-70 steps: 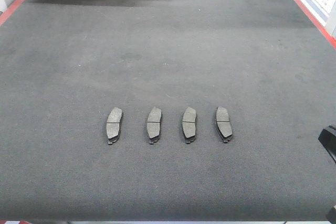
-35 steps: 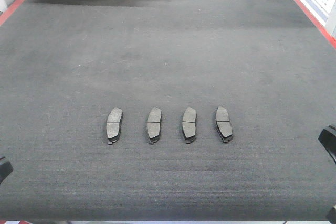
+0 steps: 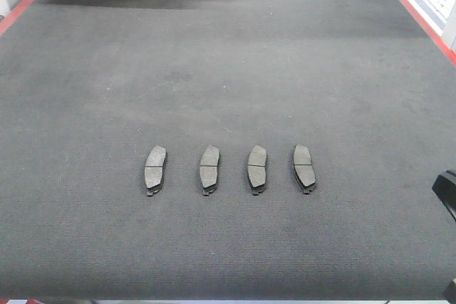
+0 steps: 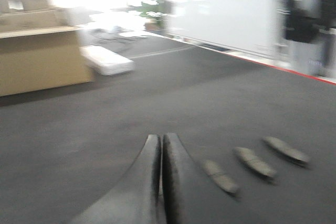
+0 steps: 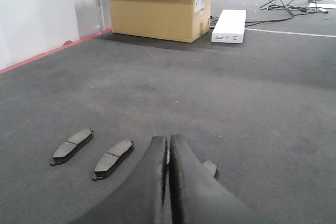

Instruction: Move and align brake pads A on conveyor

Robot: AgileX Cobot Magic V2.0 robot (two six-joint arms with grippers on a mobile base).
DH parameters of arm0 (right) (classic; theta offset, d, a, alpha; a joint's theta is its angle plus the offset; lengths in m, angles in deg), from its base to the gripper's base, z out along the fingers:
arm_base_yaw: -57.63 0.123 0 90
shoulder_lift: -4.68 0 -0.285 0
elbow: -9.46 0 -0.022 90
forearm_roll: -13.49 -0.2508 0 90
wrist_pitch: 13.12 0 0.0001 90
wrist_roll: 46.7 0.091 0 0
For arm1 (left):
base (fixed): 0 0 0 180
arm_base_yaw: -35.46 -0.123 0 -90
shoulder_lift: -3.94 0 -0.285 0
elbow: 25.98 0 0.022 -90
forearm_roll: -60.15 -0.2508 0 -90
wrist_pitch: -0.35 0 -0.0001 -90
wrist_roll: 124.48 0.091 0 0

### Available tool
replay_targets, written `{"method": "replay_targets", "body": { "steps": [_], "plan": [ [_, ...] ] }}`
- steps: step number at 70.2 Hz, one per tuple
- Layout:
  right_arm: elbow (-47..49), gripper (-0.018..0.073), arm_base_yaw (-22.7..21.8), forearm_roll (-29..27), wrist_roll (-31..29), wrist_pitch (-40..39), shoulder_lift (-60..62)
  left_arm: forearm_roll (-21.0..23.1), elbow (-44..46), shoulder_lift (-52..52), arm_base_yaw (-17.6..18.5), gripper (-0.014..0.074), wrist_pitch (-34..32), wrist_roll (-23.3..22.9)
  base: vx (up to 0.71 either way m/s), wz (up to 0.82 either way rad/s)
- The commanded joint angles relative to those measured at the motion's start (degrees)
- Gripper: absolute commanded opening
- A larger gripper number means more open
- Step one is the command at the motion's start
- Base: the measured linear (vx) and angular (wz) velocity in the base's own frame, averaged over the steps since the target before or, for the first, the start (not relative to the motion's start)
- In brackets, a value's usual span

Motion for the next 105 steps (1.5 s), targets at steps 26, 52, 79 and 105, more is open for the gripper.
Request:
{"method": "replay_targets", "body": {
  "steps": [26,52,79,105],
  "plan": [
    [1.45,-0.0006,-0.1,0.38,-0.52,-4.31,-0.35,-2.08,-10.69,9.95,-15.63,-0.0006,-4.59,-0.24,0.0,0.0],
    [1.45,-0.0006,-0.1,0.38,-0.52,-4.31,-0.35,-2.07,-17.57,9.95,-15.63,-0.0006,-7.65,-1.46,0.0,0.0],
    [1.45,-0.0006,-0.1,0.37,-0.52,-4.46,-0.35,-2.07,-17.57,9.9,-15.63,-0.0006,-7.49,-1.46,0.0,0.0],
    [1.45,-0.0006,-0.1,0.37,-0.52,-4.46,-0.35,-2.07,-17.57,9.9,-15.63,-0.0006,-7.49,-1.46,0.0,0.0]
  ]
}}
